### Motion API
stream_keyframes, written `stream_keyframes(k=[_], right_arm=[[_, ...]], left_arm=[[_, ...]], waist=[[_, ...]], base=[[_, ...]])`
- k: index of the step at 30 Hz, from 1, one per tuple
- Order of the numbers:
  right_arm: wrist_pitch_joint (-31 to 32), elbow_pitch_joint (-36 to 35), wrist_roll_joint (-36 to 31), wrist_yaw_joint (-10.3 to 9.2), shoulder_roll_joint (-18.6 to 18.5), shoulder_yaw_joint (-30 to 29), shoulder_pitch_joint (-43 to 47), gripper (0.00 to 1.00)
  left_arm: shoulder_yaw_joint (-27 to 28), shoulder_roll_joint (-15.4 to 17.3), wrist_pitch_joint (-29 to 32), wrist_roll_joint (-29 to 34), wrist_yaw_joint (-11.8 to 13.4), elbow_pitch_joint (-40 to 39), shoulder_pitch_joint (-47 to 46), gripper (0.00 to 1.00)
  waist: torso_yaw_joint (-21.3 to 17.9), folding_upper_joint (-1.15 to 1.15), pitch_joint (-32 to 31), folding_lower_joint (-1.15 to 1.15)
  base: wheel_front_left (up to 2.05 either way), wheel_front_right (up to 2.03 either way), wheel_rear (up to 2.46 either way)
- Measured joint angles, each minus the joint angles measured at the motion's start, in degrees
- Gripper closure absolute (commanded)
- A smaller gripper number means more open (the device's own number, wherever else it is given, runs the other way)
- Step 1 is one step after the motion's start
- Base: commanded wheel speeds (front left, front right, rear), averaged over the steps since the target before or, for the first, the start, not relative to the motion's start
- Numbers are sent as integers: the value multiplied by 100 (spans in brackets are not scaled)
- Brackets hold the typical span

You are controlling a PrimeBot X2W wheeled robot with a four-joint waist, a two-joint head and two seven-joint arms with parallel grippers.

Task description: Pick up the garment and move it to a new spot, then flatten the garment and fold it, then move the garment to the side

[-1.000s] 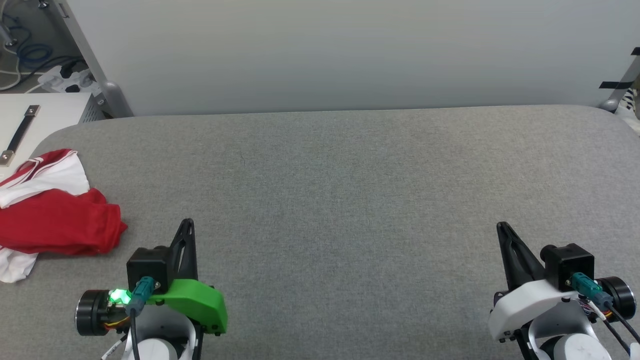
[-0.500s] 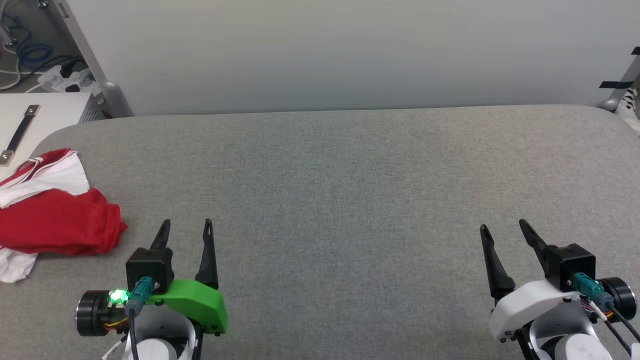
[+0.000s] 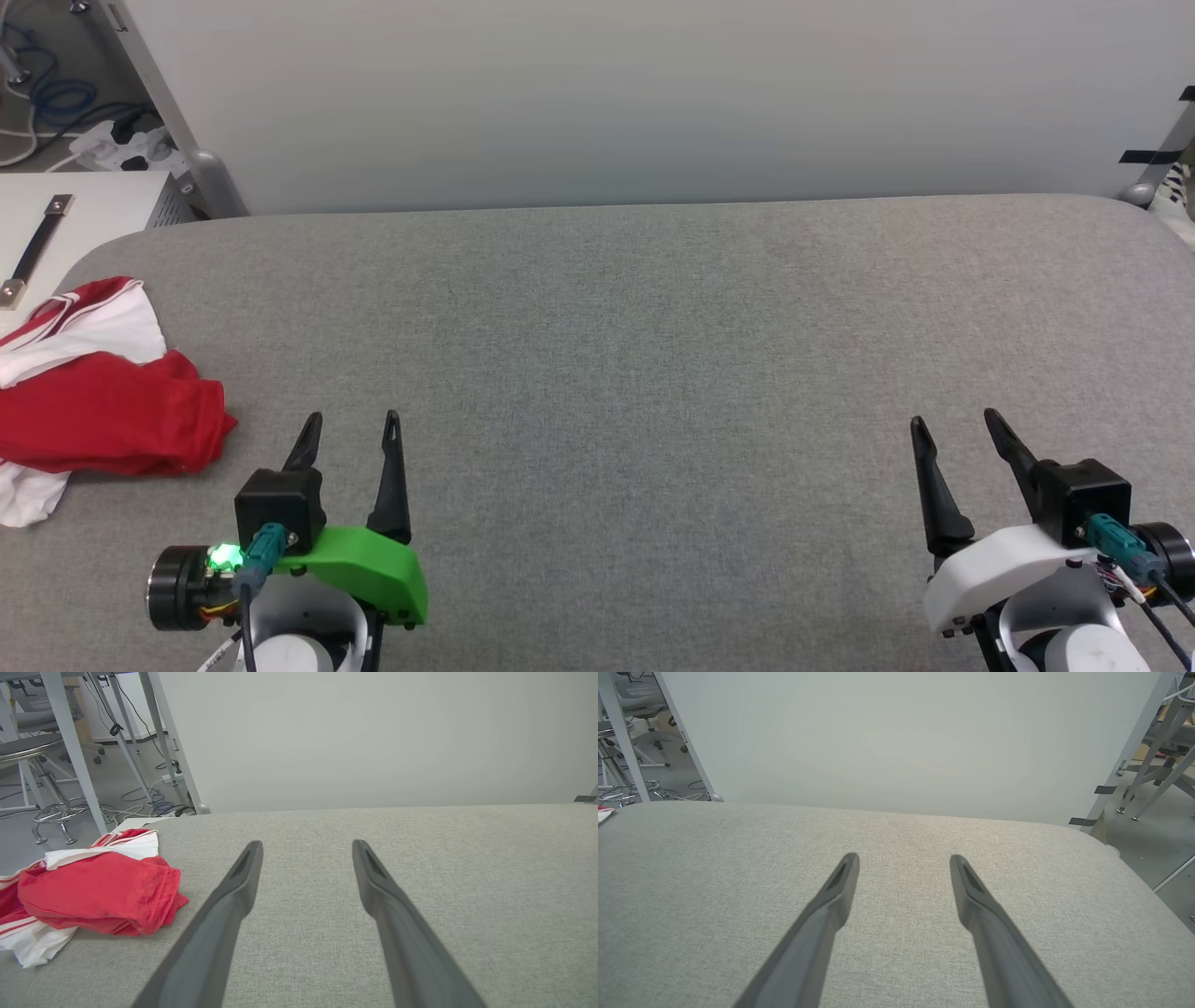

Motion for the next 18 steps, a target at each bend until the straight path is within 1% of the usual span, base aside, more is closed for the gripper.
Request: stream_keyframes(k=[18], right_arm=[[-192, 1, 36, 0, 0, -96, 1, 0]], left_arm=[[-63, -1, -223, -190, -8, 79, 2, 0]], waist=[[-9, 0, -4, 0]], base=[[0, 0, 0]])
